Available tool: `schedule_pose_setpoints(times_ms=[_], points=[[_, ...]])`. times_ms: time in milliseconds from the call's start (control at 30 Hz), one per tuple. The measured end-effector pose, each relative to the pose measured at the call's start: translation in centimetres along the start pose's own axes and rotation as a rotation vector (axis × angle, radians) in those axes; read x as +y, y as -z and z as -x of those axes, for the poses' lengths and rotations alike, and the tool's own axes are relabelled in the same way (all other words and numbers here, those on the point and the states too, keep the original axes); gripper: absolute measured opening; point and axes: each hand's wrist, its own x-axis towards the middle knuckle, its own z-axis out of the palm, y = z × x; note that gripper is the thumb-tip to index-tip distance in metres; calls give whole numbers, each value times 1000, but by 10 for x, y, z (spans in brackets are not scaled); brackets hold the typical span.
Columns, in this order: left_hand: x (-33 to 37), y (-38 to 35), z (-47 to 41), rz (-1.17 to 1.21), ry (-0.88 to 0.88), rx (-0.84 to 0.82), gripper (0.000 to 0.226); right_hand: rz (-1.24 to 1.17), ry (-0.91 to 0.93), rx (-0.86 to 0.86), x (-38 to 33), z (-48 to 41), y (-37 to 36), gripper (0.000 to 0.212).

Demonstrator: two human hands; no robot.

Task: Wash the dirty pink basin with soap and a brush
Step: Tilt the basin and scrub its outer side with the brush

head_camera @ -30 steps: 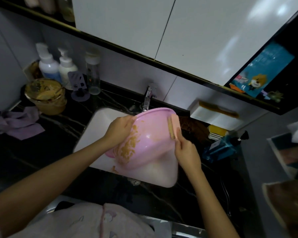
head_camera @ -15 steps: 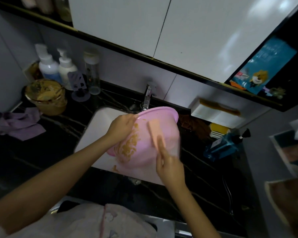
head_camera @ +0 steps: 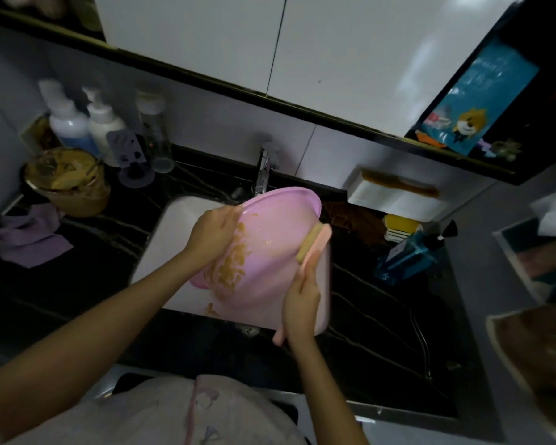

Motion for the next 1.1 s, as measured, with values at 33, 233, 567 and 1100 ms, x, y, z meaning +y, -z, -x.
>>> schedule_pose_setpoints(times_ms=[33, 233, 567, 1100], points=[[1, -2, 2, 9, -7, -1, 39, -21, -76, 61, 0, -11, -1, 47], [2, -9, 9, -50, -9, 18, 43, -38, 124, -247, -19, 70, -24, 57], [6, -7, 3, 3, -23, -76, 47, 452, 214, 27, -21, 15, 3, 55], [2, 1, -3, 13, 10, -149, 59, 799, 597, -138, 9, 19, 37, 66]])
